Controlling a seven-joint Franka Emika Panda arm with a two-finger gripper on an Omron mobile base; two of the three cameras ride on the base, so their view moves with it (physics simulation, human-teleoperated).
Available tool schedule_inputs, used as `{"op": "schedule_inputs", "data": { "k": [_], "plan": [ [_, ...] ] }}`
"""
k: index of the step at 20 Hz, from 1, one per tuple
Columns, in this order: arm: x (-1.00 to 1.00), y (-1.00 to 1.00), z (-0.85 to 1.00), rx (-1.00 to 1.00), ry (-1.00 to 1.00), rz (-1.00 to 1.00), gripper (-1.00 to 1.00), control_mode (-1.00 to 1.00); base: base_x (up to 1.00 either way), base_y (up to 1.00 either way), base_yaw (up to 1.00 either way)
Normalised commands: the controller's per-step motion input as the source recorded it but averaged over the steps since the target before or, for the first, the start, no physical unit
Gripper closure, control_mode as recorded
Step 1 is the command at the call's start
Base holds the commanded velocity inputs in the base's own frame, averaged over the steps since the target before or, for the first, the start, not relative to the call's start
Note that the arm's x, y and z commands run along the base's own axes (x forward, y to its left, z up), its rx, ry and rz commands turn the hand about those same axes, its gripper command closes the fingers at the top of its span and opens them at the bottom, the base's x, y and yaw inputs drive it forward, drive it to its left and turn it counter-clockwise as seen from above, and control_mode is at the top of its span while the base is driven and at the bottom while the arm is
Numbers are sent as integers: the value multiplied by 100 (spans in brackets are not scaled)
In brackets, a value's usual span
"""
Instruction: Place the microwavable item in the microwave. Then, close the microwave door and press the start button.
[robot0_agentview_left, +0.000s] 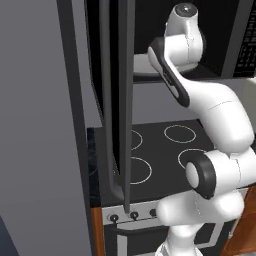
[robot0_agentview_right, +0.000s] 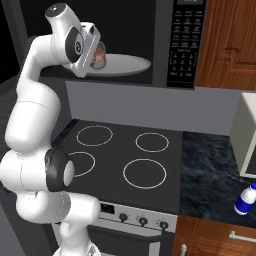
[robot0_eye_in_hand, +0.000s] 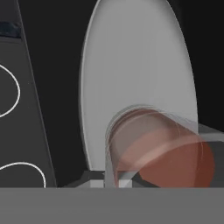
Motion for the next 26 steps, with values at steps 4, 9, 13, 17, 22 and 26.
{"op": "schedule_inputs", "data": {
  "k": [4,9,13,17,22,26],
  "plan": [
    [43,0,-18,-3,8,2,100,-100,0,0,0],
    [36,0,-12,0,10,4,100,-100,0,0,0],
    [22,0,-15,-1,7,4,-100,-100,0,0,0],
    [3,1,-2,-2,0,4,-100,-100,0,0,0],
    [-3,0,0,-3,-17,4,-100,-100,0,0,0],
    [-39,0,-4,-4,-31,5,-100,-100,0,0,0]
  ]
}}
